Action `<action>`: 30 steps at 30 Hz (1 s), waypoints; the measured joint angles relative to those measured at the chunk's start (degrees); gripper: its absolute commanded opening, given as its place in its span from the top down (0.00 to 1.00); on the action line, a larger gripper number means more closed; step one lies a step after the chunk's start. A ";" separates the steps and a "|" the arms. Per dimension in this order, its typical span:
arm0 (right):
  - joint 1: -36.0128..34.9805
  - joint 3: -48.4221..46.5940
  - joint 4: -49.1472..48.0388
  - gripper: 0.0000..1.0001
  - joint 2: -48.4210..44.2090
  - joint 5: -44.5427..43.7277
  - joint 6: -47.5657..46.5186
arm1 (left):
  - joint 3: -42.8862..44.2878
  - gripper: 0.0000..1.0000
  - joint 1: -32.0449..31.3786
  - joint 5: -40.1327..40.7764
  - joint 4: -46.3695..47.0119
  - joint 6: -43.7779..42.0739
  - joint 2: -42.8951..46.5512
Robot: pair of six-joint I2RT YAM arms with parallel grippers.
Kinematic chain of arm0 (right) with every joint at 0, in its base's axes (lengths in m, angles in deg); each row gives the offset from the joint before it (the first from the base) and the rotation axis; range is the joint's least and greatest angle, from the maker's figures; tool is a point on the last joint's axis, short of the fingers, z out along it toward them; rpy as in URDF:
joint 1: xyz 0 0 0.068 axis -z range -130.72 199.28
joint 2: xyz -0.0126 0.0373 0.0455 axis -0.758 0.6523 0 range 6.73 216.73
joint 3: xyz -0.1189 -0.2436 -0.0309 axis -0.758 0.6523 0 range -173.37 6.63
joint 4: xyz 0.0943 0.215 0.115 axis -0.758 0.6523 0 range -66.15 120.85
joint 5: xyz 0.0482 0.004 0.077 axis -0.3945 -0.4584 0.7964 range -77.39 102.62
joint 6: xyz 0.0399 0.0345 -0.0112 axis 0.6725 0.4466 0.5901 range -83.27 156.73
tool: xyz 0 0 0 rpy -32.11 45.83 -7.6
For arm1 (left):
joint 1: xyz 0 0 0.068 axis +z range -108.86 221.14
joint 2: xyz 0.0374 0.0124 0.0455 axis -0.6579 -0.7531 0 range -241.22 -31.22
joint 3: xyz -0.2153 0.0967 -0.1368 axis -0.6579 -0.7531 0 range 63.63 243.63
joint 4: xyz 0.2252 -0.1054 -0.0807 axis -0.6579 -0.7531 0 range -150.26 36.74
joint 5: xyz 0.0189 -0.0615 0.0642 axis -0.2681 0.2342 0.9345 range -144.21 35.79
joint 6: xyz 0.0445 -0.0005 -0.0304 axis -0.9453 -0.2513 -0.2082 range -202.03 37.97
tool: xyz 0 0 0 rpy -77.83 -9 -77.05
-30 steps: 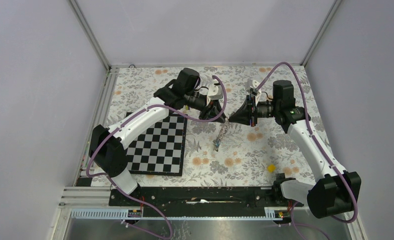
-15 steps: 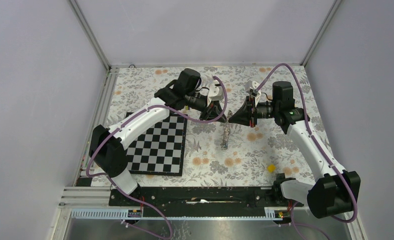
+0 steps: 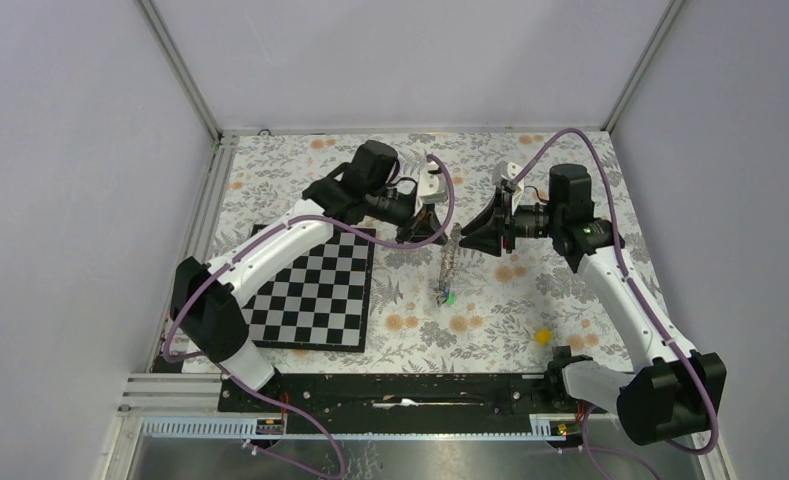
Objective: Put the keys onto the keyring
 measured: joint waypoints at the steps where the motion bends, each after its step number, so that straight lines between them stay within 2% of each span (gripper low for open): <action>1: 0.00 0.00 0.02 0.53 -0.24 -0.55 -0.07 | -0.04 1.00 -0.07 1.03 -0.50 0.59 0.42; 7: 0.00 0.00 -0.04 0.47 -0.83 -3.65 -0.28 | -0.04 1.00 -0.92 6.23 -0.92 4.22 2.10; 14: -0.13 0.00 -1.75 0.43 -0.81 -4.55 0.81 | -0.61 1.00 -3.02 9.42 -0.37 9.81 2.19; 21: -1.14 0.31 -2.10 0.45 -0.76 -4.98 0.31 | -0.72 1.00 -3.98 11.41 0.61 14.47 2.16; 30: -1.97 1.77 -1.18 0.55 -0.76 -6.80 -2.47 | -0.72 1.00 -4.66 12.83 0.63 16.22 2.12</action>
